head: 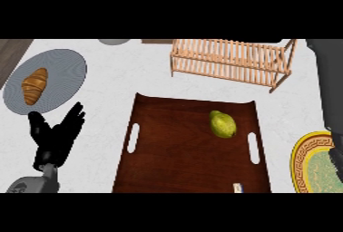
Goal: Pick the eggplant from the tray and place it in the tiered shelf
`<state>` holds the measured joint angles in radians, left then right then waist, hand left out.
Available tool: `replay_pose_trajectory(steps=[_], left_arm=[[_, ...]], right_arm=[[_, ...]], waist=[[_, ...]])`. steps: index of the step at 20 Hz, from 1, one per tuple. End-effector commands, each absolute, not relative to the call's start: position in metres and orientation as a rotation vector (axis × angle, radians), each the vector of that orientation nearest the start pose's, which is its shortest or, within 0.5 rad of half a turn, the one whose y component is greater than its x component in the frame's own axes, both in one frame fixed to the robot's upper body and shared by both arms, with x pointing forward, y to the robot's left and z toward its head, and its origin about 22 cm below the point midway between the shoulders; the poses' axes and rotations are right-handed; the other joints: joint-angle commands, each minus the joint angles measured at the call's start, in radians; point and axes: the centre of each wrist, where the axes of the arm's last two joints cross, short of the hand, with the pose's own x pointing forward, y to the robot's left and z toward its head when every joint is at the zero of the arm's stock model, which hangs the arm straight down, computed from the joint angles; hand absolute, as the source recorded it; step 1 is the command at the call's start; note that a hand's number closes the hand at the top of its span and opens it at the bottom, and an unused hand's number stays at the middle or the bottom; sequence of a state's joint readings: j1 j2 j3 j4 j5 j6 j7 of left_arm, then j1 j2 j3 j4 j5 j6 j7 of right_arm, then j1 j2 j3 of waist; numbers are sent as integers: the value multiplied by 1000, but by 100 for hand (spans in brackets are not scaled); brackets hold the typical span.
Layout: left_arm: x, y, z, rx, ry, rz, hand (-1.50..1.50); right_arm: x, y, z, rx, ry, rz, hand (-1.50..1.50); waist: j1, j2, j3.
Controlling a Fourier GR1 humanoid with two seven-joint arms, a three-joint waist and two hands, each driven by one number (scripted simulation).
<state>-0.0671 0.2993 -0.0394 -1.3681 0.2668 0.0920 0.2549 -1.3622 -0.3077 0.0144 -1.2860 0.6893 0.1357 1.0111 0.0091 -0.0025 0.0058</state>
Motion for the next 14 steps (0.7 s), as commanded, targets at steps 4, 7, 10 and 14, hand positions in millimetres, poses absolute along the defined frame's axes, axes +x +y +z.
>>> replay_pose_trajectory(steps=[4,7,10,14], left_arm=[[248,293,-18,96,-1123,26,0],[249,292,-27,75,-1109,52,0],[254,298,-19,102,-1144,41,0],[241,293,-28,85,-1111,48,0]], right_arm=[[388,-151,395,-989,-1471,461,150],[405,-145,383,-1013,-1459,506,150],[418,-144,370,-1052,-1449,515,150],[426,-156,350,-1050,-1455,500,150]], waist=[[3,4,-6],[10,8,-7],[9,8,-7],[4,4,-6]])
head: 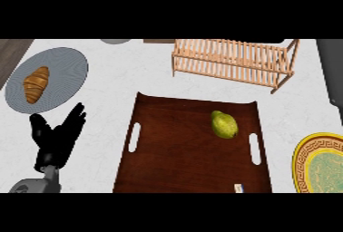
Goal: Pick the eggplant from the tray and place it in the tiered shelf
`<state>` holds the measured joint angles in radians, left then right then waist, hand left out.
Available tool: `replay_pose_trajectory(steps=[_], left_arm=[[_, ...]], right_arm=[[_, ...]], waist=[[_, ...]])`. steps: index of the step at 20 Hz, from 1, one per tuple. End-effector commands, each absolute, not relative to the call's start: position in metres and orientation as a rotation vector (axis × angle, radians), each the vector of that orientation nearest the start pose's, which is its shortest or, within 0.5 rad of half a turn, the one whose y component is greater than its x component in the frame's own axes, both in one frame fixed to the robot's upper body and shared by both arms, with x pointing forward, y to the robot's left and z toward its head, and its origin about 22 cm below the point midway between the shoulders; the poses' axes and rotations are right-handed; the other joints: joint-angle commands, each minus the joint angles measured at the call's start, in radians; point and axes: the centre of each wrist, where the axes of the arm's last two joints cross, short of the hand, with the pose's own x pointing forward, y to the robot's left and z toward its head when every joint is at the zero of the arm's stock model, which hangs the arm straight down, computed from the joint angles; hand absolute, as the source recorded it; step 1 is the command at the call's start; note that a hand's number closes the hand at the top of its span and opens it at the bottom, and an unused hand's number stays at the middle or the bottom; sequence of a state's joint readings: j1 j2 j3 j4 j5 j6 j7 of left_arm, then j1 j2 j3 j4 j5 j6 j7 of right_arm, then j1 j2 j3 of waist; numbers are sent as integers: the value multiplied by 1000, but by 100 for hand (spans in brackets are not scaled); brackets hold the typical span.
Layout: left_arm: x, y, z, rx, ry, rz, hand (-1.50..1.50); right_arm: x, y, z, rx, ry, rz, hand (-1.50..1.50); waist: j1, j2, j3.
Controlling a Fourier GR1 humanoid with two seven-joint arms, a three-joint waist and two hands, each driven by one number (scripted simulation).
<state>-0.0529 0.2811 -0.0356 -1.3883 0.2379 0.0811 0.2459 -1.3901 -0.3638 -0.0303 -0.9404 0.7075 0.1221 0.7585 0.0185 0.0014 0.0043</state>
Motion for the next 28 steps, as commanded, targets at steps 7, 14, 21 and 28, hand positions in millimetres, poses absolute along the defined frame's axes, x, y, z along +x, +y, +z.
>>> replay_pose_trajectory(steps=[7,14,21,28], left_arm=[[260,291,-25,84,-1124,33,0],[247,294,-33,80,-1113,35,0],[248,270,-30,72,-1113,15,0],[246,295,-36,78,-1105,21,0]], right_arm=[[451,-173,326,-1085,-1469,501,150],[459,-175,324,-1037,-1531,517,150],[462,-172,331,-1137,-1471,629,150],[461,-192,349,-942,-1571,187,-150]], waist=[[-1,7,-5],[-1,4,-5],[3,4,-5],[2,5,-5]])
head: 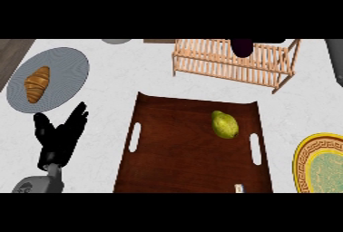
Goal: Pick the eggplant from the tray and place it in the tiered shelf
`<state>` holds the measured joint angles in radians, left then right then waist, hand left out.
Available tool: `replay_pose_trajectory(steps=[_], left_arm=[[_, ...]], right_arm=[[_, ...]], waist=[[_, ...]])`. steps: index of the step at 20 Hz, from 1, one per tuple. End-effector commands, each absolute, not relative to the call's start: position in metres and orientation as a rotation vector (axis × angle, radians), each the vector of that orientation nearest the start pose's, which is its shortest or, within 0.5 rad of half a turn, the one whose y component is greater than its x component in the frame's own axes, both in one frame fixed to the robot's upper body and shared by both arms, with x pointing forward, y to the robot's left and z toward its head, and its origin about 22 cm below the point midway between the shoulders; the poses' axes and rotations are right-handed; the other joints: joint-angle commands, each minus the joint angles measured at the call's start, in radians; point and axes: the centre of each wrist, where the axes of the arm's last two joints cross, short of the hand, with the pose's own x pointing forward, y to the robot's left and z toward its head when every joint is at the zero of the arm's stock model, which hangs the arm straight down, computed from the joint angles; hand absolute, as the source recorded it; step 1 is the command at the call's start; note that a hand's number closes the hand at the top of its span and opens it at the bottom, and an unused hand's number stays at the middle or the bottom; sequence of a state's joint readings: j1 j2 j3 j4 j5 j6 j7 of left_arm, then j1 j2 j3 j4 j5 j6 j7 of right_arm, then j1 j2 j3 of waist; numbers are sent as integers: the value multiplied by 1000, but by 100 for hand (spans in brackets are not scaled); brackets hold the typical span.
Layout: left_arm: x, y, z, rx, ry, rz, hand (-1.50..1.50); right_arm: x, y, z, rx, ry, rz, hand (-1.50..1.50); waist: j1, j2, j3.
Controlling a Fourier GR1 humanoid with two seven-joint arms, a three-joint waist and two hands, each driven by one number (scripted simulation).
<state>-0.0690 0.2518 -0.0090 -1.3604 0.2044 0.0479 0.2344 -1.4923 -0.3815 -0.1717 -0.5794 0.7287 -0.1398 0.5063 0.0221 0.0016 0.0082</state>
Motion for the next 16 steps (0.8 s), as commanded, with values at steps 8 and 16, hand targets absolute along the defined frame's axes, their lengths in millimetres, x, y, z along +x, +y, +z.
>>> replay_pose_trajectory(steps=[8,16], left_arm=[[249,285,-29,84,-1119,25,0],[252,299,-14,84,-1130,33,0]], right_arm=[[458,-199,356,-700,-1687,-66,-150],[446,-251,382,-810,-1707,-334,-150]], waist=[[0,5,-8],[-7,1,-8]])
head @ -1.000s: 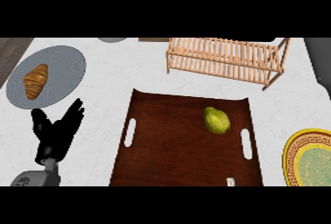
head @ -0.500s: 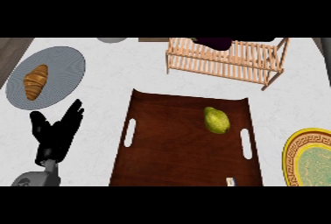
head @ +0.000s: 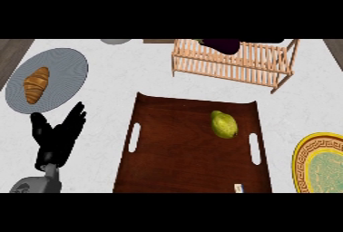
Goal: Pick the eggplant from the tray and place it in the tiered shelf
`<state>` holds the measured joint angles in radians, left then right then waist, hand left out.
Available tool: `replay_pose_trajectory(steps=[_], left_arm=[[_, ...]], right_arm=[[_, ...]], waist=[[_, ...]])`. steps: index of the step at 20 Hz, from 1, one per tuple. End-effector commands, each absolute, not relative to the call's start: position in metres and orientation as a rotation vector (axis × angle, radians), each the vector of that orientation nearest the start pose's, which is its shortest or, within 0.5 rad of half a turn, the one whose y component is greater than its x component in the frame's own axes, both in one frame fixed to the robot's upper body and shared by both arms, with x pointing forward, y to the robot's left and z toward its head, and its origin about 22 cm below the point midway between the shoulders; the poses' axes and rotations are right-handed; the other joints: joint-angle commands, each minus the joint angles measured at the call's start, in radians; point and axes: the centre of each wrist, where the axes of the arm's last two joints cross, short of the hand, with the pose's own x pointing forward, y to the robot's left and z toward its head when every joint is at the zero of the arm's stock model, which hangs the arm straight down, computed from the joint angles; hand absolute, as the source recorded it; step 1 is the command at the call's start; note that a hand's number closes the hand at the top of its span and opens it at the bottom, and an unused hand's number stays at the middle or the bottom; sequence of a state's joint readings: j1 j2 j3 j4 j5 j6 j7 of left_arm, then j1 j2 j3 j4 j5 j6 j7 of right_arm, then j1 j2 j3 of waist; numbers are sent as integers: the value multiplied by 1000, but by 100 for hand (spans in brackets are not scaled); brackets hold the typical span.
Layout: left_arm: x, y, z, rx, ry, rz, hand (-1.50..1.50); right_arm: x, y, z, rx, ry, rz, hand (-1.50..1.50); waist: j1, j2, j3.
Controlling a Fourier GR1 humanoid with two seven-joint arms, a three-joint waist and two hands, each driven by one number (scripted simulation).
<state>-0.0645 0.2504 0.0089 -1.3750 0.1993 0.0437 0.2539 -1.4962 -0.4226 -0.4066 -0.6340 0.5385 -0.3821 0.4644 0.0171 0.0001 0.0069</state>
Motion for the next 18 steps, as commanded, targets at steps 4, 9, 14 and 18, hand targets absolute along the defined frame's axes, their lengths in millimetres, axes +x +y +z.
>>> replay_pose_trajectory(steps=[4,9,14,18], left_arm=[[244,279,-22,89,-1118,42,0],[236,303,-32,92,-1106,57,0],[247,297,-33,107,-1102,71,0],[238,297,-26,91,-1107,66,0]], right_arm=[[432,-281,392,-875,-1673,-482,-150],[409,-321,408,-862,-1646,-637,-150],[378,-387,383,-804,-1641,-593,-150],[345,-413,390,-793,-1663,-555,-150]], waist=[[-18,-5,-7],[-27,-7,-7],[-41,-6,-7],[-33,-8,-6]])
